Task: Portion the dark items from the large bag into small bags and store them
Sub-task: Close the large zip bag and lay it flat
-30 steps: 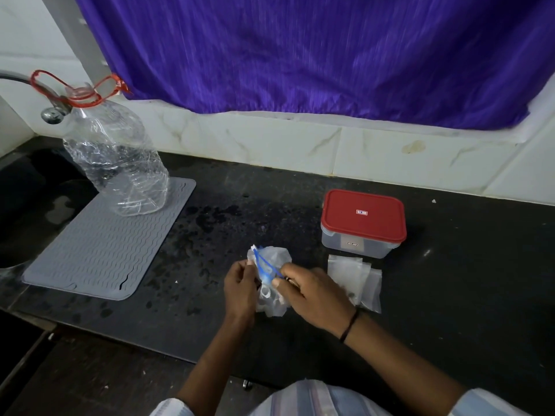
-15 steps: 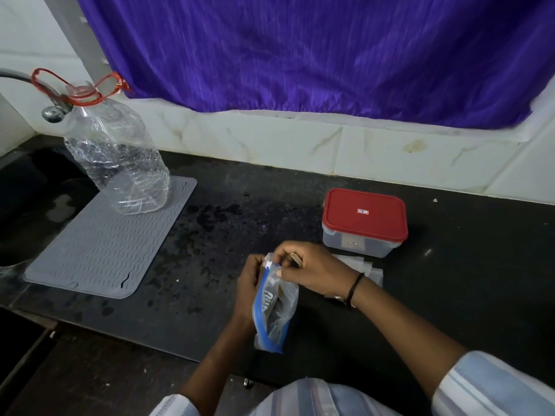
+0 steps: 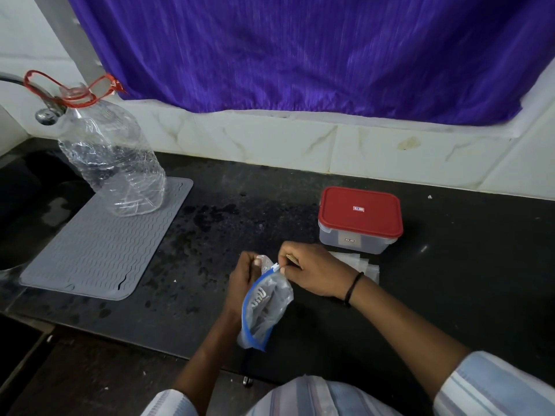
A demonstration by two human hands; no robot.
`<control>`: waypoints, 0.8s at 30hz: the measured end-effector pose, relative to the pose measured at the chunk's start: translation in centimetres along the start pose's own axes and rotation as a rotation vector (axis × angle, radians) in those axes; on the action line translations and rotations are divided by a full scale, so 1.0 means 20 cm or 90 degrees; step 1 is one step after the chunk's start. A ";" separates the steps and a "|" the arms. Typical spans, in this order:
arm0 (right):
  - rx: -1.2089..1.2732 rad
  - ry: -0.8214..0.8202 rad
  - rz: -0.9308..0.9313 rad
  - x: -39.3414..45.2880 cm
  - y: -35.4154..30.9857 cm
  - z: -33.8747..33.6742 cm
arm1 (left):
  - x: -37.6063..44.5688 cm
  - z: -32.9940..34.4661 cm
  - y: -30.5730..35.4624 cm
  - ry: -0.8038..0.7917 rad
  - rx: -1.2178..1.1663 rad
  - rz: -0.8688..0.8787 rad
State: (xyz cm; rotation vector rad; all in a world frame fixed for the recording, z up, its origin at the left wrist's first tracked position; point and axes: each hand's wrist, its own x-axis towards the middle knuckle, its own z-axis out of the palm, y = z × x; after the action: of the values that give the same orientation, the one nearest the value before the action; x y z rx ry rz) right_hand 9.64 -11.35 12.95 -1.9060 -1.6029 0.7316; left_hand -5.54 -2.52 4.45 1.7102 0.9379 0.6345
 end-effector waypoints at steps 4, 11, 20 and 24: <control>-0.006 -0.077 -0.017 0.00 0.01 0.03 | 0.02 -0.04 0.00 -0.036 0.050 -0.006; -0.052 -0.093 -0.007 0.00 0.00 0.08 | 0.05 -0.02 -0.02 -0.065 0.098 0.006; -0.087 0.003 0.020 -0.08 -0.04 -0.04 | 0.11 -0.12 -0.01 -0.049 0.101 -0.083; 0.245 0.114 0.149 -0.07 -0.05 -0.06 | 0.13 -0.13 -0.01 -0.065 -0.106 -0.214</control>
State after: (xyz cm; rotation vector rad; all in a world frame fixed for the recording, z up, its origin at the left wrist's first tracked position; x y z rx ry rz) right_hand 9.51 -12.68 14.62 -1.8266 -1.0531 0.8672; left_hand -6.25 1.07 5.10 1.3832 1.0402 0.3877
